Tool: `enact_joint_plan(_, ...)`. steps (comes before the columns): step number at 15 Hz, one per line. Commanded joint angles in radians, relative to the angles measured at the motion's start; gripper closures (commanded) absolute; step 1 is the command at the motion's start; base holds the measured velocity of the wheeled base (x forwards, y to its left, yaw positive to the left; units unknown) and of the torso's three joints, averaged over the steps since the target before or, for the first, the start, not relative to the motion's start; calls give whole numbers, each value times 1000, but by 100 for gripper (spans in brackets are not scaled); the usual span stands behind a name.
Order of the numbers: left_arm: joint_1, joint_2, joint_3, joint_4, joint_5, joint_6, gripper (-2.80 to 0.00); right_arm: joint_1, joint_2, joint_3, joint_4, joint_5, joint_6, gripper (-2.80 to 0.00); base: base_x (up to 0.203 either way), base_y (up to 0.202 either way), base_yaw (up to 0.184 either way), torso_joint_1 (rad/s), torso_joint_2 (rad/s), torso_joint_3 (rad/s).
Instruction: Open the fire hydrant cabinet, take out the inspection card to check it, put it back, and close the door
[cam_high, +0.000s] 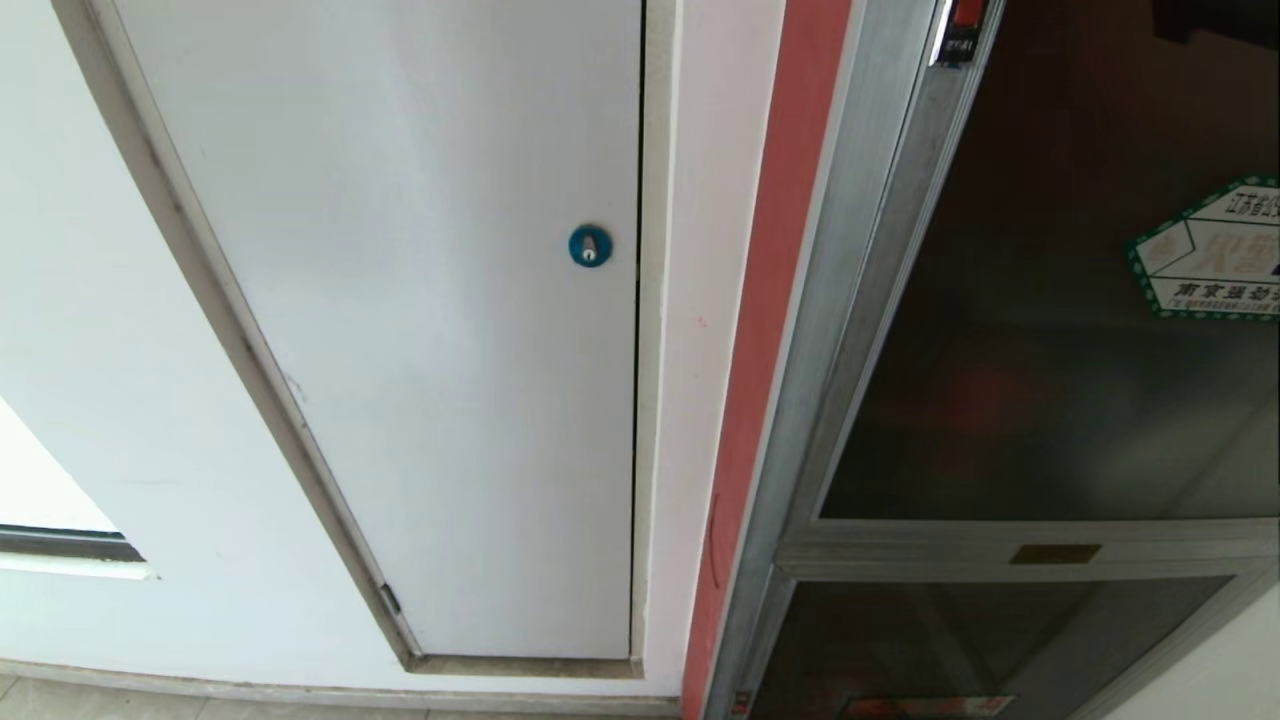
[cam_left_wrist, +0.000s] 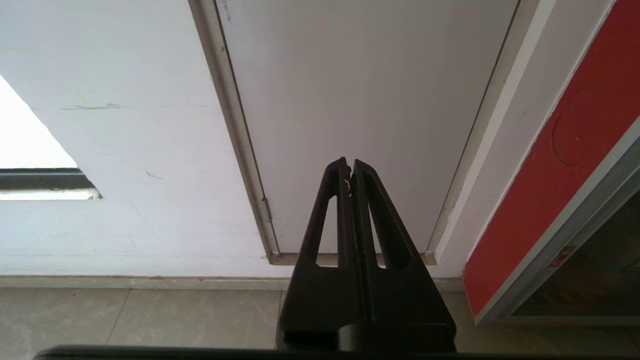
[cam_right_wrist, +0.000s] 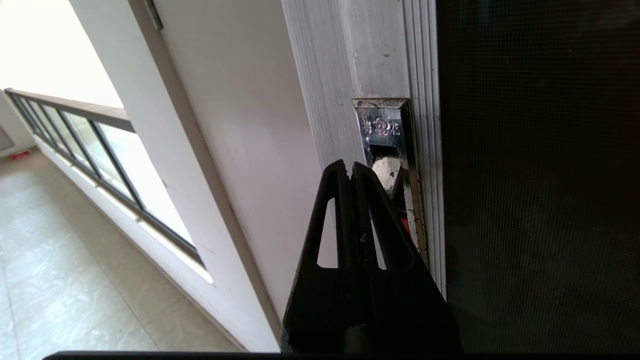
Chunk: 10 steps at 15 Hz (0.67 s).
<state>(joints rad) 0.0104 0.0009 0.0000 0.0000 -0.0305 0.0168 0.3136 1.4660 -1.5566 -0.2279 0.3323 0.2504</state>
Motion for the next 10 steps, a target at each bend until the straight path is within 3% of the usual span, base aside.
enact_joint_plan(1,0,1,0,0,0,0,0,-2,20,-5,-2,2,1,0,0,0,0,0,0,0)
enact_joint_plan(10,0,1,2,0,0,0,0,-47,40,0,-2,1,20,0,0,0,0,0,0,0)
